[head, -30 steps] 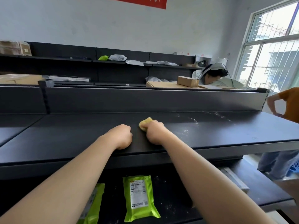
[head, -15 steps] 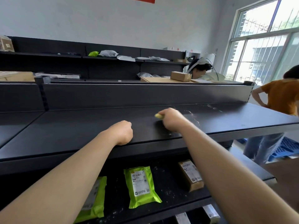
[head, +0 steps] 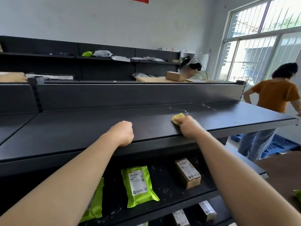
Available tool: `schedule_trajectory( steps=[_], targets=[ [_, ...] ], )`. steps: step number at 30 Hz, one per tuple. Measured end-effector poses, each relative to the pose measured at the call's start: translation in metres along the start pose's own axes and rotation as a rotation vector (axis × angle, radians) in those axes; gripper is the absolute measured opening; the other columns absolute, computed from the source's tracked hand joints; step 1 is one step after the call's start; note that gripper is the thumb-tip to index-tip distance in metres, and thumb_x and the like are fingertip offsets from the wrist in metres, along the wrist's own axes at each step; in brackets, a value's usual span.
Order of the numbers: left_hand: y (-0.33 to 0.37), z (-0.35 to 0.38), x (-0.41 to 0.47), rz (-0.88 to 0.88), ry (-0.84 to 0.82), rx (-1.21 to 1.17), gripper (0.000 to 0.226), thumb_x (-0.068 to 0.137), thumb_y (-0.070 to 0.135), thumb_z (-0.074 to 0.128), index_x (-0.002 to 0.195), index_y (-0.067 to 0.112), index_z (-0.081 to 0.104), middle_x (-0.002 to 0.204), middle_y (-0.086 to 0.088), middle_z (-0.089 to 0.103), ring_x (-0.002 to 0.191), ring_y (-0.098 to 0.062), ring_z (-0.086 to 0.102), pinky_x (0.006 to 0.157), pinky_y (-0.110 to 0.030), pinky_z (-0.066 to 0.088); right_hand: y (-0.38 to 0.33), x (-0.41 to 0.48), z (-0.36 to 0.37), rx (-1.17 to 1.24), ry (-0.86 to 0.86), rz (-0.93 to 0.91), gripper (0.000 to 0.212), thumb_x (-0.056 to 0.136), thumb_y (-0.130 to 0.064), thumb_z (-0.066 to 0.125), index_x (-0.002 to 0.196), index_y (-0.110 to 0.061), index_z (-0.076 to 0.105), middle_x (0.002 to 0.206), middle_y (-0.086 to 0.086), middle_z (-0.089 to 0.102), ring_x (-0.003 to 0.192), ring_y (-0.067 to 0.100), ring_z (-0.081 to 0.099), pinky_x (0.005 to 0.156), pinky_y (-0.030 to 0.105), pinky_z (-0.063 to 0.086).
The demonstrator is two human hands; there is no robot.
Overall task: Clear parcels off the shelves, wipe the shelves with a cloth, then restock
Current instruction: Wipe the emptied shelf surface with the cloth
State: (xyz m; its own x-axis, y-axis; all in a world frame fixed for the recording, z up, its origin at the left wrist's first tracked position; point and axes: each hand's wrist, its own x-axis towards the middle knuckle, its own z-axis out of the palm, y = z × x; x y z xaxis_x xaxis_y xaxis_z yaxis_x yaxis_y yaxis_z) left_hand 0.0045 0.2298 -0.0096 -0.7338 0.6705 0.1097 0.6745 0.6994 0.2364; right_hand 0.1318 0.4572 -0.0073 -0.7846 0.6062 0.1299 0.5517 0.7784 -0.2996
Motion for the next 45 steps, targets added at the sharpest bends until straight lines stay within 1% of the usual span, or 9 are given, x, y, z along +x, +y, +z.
schedule_trajectory(
  steps=[6,10,13,17,23,26,33,40,45],
  targets=[
    [-0.003,0.000,0.008,-0.030,-0.007,0.025,0.024,0.093,0.009,0.033,0.071,0.016,0.039,0.084,-0.001,0.050,0.075,-0.019,0.049,0.058,-0.028,0.034,0.005,0.013,-0.012,-0.014,0.016,-0.051,0.040,0.088,0.003,0.042,0.121,-0.006,0.061,0.127,0.017,0.058,0.113,0.032,0.055,0.092,0.028,0.041],
    [-0.003,-0.001,0.017,-0.058,0.020,0.061,0.024,0.096,0.019,0.033,0.076,0.014,0.045,0.089,-0.003,0.055,0.078,-0.019,0.052,0.059,-0.028,0.036,-0.051,0.029,0.014,0.003,-0.089,-0.319,0.053,0.090,-0.004,0.039,0.132,-0.032,0.056,0.140,0.004,0.049,0.124,0.027,0.048,0.101,0.023,0.034],
    [-0.004,0.000,0.026,-0.092,0.006,0.072,0.023,0.097,0.023,0.034,0.105,0.016,0.055,0.115,-0.003,0.057,0.100,-0.021,0.055,0.076,-0.029,0.043,-0.081,0.046,0.028,0.012,-0.167,-0.417,0.055,0.091,-0.006,0.035,0.129,-0.041,0.054,0.140,0.003,0.046,0.122,0.030,0.048,0.106,0.034,0.038],
    [-0.001,0.004,0.039,-0.118,-0.015,0.095,0.043,0.099,0.025,0.032,0.141,0.021,0.040,0.146,-0.001,0.041,0.130,-0.024,0.042,0.101,-0.034,0.039,-0.090,0.071,0.033,0.002,-0.180,-0.429,0.059,0.089,-0.003,0.032,0.132,-0.038,0.052,0.141,0.005,0.044,0.118,0.032,0.050,0.097,0.034,0.043],
    [0.016,0.009,0.058,-0.141,-0.002,0.067,0.033,0.097,0.015,0.029,0.120,0.014,0.053,0.130,-0.003,0.051,0.114,-0.024,0.051,0.092,-0.034,0.045,-0.005,0.113,0.005,-0.080,-0.100,-0.222,0.046,0.084,0.004,0.038,0.125,-0.008,0.055,0.126,0.018,0.055,0.110,0.035,0.055,0.094,0.038,0.045],
    [0.031,0.011,0.073,-0.145,-0.007,0.077,0.031,0.096,0.012,0.030,0.117,0.013,0.052,0.128,-0.003,0.051,0.113,-0.024,0.051,0.089,-0.033,0.044,0.023,0.124,-0.006,-0.071,-0.089,-0.145,0.041,0.087,0.001,0.040,0.121,-0.011,0.060,0.128,0.009,0.058,0.114,0.030,0.055,0.101,0.038,0.045],
    [0.072,0.021,0.115,-0.150,-0.049,0.129,0.031,0.096,0.016,0.035,0.121,0.014,0.053,0.126,-0.004,0.054,0.111,-0.024,0.053,0.087,-0.033,0.046,-0.036,0.141,0.008,-0.087,-0.199,-0.430,0.047,0.086,0.004,0.035,0.125,-0.013,0.054,0.125,0.012,0.052,0.106,0.030,0.052,0.086,0.032,0.042],
    [0.086,0.029,0.145,-0.163,-0.061,0.113,0.038,0.099,0.024,0.031,0.133,0.020,0.047,0.139,-0.002,0.047,0.124,-0.024,0.047,0.102,-0.040,0.042,-0.023,0.189,0.007,-0.139,-0.251,-0.359,0.053,0.089,0.003,0.039,0.137,-0.020,0.046,0.141,0.013,0.042,0.124,0.035,0.046,0.106,0.042,0.039],
    [0.103,0.035,0.160,-0.202,-0.096,0.155,0.043,0.098,0.020,0.028,0.139,0.029,0.040,0.147,0.001,0.036,0.129,-0.030,0.039,0.103,-0.044,0.038,0.032,0.221,-0.003,-0.082,-0.244,-0.275,0.056,0.096,-0.008,0.036,0.147,-0.033,0.035,0.156,0.002,0.027,0.140,0.028,0.032,0.114,0.034,0.028]
  ],
)
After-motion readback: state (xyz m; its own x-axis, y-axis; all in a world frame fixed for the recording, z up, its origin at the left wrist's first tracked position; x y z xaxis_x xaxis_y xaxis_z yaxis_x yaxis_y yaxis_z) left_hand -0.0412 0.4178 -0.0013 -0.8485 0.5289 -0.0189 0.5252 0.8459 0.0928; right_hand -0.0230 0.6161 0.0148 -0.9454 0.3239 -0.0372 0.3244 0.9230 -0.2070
